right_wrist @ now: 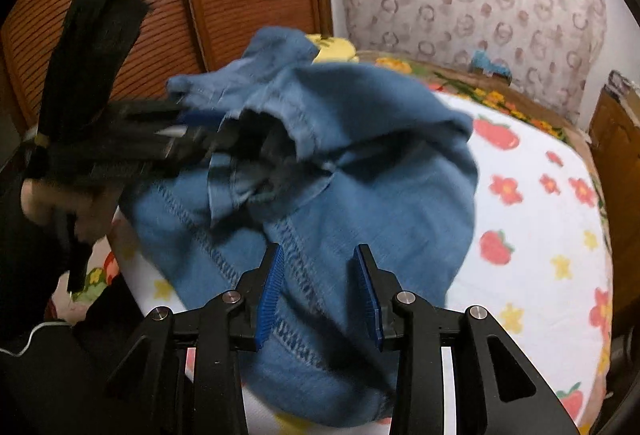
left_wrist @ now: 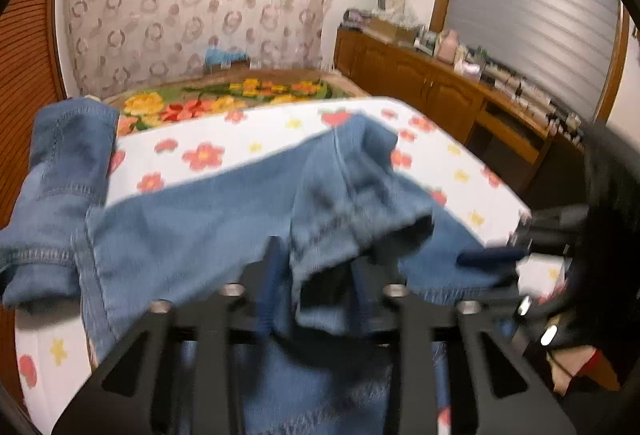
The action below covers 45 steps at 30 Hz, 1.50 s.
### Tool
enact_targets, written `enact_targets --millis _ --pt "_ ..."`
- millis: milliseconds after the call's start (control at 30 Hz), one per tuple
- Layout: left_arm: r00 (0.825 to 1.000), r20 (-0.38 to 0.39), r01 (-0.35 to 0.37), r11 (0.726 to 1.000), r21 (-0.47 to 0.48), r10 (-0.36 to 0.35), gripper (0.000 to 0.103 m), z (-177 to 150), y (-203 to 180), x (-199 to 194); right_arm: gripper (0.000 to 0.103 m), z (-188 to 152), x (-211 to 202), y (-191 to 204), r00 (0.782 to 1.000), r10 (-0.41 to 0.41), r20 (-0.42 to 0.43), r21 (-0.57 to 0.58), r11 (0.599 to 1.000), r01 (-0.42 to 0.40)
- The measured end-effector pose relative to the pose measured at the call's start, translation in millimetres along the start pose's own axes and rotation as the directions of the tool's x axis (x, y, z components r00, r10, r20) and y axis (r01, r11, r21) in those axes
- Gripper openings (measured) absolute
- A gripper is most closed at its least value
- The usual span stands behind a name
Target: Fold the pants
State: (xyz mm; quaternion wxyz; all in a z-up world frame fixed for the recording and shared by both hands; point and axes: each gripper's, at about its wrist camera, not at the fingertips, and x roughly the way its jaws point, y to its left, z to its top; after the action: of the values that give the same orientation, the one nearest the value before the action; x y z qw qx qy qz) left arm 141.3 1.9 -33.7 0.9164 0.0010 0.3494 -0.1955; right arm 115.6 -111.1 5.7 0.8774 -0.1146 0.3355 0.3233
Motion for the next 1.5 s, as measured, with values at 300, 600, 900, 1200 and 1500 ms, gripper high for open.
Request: enact_targets --millis 300,600,900,1200,1500 --pt "0.999 0.027 -0.033 0.999 0.025 0.033 0.005 17.0 1.8 -26.0 0.019 -1.6 -3.0 -3.2 1.0 0.023 -0.013 -0.034 0.999 -0.024" --pt "0.989 0.102 -0.108 0.994 -0.032 0.111 0.004 28.7 35.9 -84.9 0.003 0.9 -37.1 -13.3 0.994 0.099 0.056 -0.029 0.995 -0.097" --pt "0.977 0.087 -0.187 0.976 -0.113 0.197 0.004 13.1 79.1 -106.3 0.002 -19.5 -54.9 -1.6 0.981 0.165 0.099 -0.071 0.985 -0.158" --pt "0.976 0.0 -0.216 0.969 -0.123 0.217 0.013 -12.7 89.0 -80.6 0.003 -18.1 -51.0 2.7 0.987 0.14 0.084 -0.08 0.988 -0.133" --pt "0.969 -0.011 -0.245 0.962 -0.122 0.245 0.053 -30.0 98.2 -89.7 0.006 -9.8 -60.0 5.4 0.987 0.106 0.12 -0.038 0.994 -0.102"
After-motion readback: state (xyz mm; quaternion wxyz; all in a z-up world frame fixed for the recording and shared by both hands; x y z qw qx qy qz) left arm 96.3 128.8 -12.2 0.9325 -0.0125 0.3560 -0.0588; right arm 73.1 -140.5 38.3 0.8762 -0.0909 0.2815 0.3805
